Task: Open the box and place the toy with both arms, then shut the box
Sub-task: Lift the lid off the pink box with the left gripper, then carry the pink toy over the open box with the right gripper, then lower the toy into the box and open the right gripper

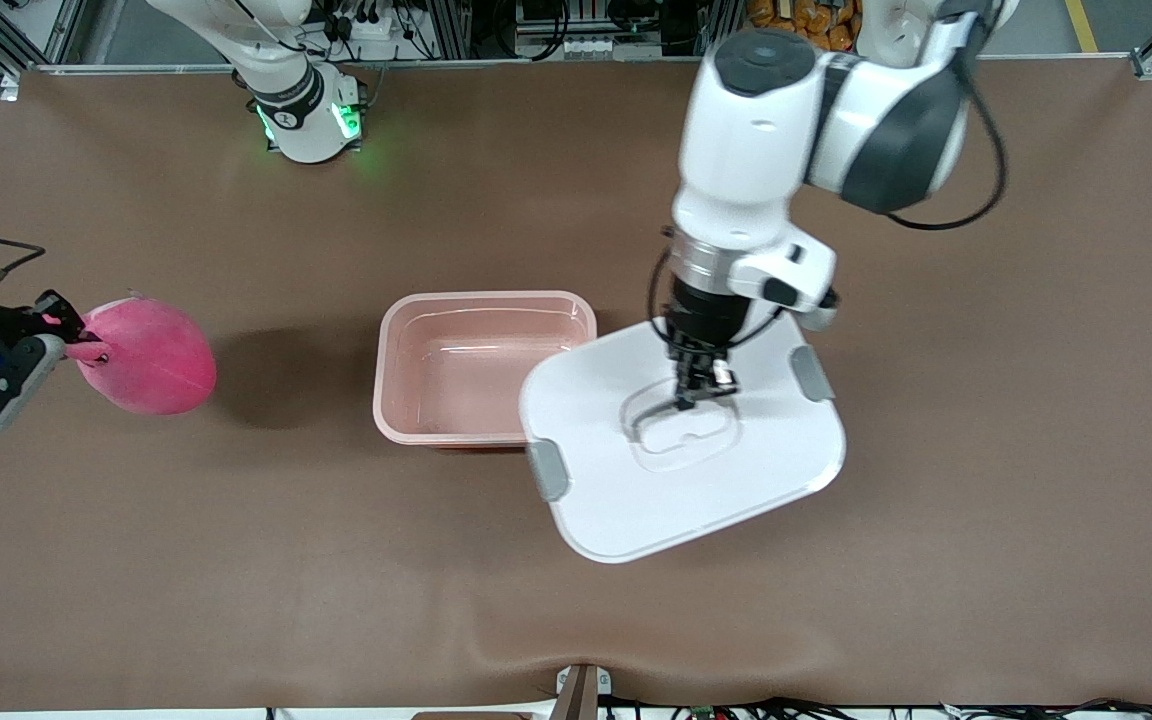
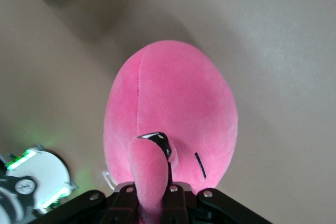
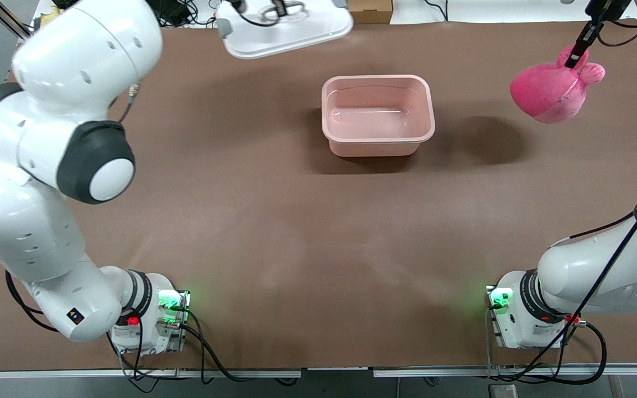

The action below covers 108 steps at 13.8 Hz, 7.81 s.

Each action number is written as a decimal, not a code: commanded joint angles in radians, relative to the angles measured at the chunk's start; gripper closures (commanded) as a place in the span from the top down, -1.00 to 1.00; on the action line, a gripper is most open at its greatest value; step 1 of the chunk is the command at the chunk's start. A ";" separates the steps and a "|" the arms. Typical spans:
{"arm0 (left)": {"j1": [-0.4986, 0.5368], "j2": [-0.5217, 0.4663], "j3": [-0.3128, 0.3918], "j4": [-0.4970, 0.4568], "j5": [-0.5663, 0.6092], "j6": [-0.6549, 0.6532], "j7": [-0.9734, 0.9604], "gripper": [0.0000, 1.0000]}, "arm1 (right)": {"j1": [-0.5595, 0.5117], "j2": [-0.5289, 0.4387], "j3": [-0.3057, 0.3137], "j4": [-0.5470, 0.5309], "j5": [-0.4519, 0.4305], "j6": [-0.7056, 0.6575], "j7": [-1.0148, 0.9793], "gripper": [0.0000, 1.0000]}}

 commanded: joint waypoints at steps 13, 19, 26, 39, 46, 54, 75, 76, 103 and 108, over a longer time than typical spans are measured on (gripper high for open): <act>0.308 -0.232 -0.022 -0.288 -0.016 0.142 0.522 -1.00 | 0.228 -0.027 0.005 0.055 0.171 -0.081 0.738 -1.00; 0.309 -0.451 -0.023 -0.566 -0.080 0.150 0.696 -1.00 | 0.329 -0.016 0.003 0.086 0.202 -0.059 0.985 -1.00; 0.369 -0.448 -0.022 -0.586 -0.082 0.180 0.797 -1.00 | 0.458 0.002 0.002 0.084 0.245 0.068 1.273 -1.00; 0.542 -0.416 -0.262 -0.561 -0.132 0.196 0.776 -1.00 | 0.565 0.064 0.002 0.083 0.249 0.191 1.511 -1.00; 0.510 -0.401 -0.276 -0.563 -0.131 0.194 0.722 -1.00 | 0.599 0.099 0.002 0.071 0.248 0.178 1.513 -1.00; 0.519 -0.389 -0.276 -0.565 -0.131 0.194 0.724 -1.00 | 0.621 0.126 -0.001 0.046 0.234 0.183 1.511 -1.00; 0.512 -0.358 -0.315 -0.546 -0.117 0.194 0.718 -1.00 | 0.713 0.295 -0.003 0.046 0.205 0.408 1.732 -1.00; 0.513 -0.349 -0.313 -0.543 -0.117 0.194 0.718 -1.00 | 0.723 0.303 -0.003 0.046 0.205 0.430 1.748 -1.00; 0.460 -0.300 -0.333 -0.520 -0.046 0.196 0.572 -1.00 | 0.814 0.396 -0.003 0.046 0.171 0.718 1.887 1.00; 0.435 -0.268 -0.333 -0.488 -0.046 0.205 0.511 -1.00 | 0.802 0.386 -0.003 0.055 0.171 0.706 1.881 1.00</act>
